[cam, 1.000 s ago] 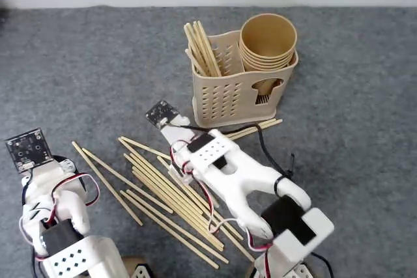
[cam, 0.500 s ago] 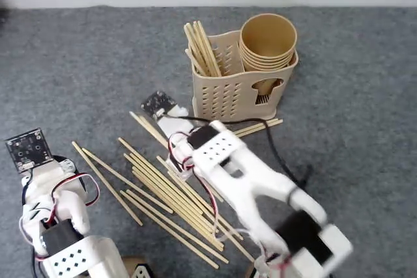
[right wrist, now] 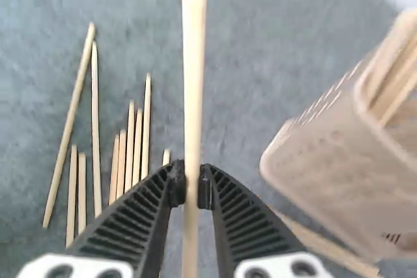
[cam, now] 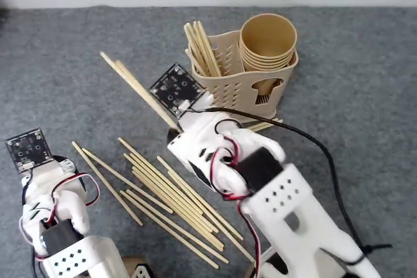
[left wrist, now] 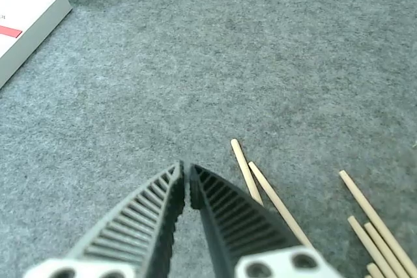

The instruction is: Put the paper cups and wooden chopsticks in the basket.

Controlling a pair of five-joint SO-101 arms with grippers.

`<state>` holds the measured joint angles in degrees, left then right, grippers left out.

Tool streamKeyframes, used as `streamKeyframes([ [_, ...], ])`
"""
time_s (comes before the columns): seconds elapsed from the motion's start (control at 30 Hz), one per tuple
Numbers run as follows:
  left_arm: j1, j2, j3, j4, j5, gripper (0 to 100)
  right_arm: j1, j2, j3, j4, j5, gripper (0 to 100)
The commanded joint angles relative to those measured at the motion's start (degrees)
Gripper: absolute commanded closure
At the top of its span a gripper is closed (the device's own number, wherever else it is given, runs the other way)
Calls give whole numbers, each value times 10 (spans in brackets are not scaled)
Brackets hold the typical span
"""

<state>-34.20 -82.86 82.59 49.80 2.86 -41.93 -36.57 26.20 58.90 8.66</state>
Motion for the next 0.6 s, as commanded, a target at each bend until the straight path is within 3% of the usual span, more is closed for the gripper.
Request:
streamKeyframes([
  [0.0, 4, -7, -22, -14, 2, 987, 30, -38, -40, -85, 7, 991],
  [0.33, 4, -7, -22, -14, 2, 987, 134, -39, -25, -357, 2, 991],
  [0.57, 4, -7, -22, -14, 2, 987, 164, -37, 98, -620, 4, 991],
])
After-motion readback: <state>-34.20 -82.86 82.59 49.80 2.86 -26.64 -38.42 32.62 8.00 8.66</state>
